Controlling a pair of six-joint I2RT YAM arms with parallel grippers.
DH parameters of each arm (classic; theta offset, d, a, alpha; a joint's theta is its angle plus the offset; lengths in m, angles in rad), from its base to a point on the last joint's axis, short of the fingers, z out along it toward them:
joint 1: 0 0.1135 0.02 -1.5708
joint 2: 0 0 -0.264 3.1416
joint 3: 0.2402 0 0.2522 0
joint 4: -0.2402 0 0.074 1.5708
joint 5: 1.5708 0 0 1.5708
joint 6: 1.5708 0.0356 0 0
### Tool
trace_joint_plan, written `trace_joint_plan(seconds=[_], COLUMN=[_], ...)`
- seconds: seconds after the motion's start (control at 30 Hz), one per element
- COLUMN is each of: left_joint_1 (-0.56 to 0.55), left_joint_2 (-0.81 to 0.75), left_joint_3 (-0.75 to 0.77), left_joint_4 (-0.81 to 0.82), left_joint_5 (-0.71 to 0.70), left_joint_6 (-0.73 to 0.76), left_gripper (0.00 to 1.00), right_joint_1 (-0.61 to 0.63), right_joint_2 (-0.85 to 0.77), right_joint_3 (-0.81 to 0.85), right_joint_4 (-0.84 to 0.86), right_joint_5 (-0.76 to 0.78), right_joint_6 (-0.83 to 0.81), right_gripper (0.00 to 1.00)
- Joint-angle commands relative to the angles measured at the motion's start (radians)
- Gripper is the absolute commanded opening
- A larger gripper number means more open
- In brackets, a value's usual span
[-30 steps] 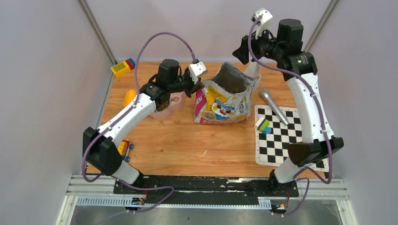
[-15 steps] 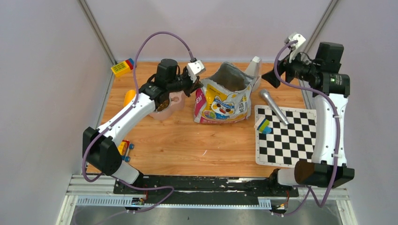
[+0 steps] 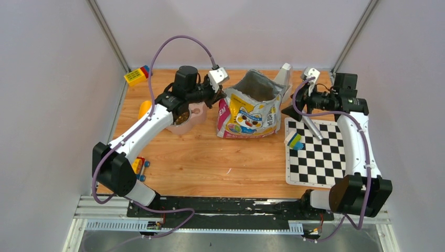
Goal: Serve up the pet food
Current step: Close the pet food bag at the center of the board.
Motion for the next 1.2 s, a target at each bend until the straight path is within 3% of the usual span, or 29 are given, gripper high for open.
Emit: trace_joint_plan(seconds=[0.0,0.23,0.33,0.67,0.83,1.0,1.17], left_joint_1=[0.034,0.039,0.045,0.055,0.055,0.055,0.055], left_joint_2=[-0.046,-0.056,-0.058,-0.06,-0.059,-0.054,-0.051], left_joint_3=[0.0,-0.003,-0.001,-0.002,-0.004,0.003,0.005], left_joint_4=[0.056,0.054,0.053,0.05,0.052,0.049,0.048], left_joint_5=[-0.037,-0.035,-0.034,-0.033,-0.025,-0.026,-0.02], left_joint_6=[0.029,0.039,0.045,0.051,0.046,0.045,0.043], left_gripper=[0.0,0.0,0.0,0.0,0.0,0.0,0.0], right_joint_1=[0.02,0.031,0.027,-0.103,-0.096,-0.055,-0.04], right_joint_2=[0.022,0.059,0.073,0.189,0.238,0.256,0.293], right_joint_3=[-0.018,-0.036,-0.029,0.169,0.22,0.222,0.239], right_joint_4=[0.208,0.382,0.388,0.043,-0.065,-0.057,0.035], right_joint_5=[-0.061,-0.008,-0.026,-0.282,-0.333,-0.313,-0.301], right_joint_6=[0.002,0.05,0.026,-0.202,-0.284,-0.288,-0.186], right_gripper=[0.8,0.8,0.74,0.53,0.54,0.59,0.59])
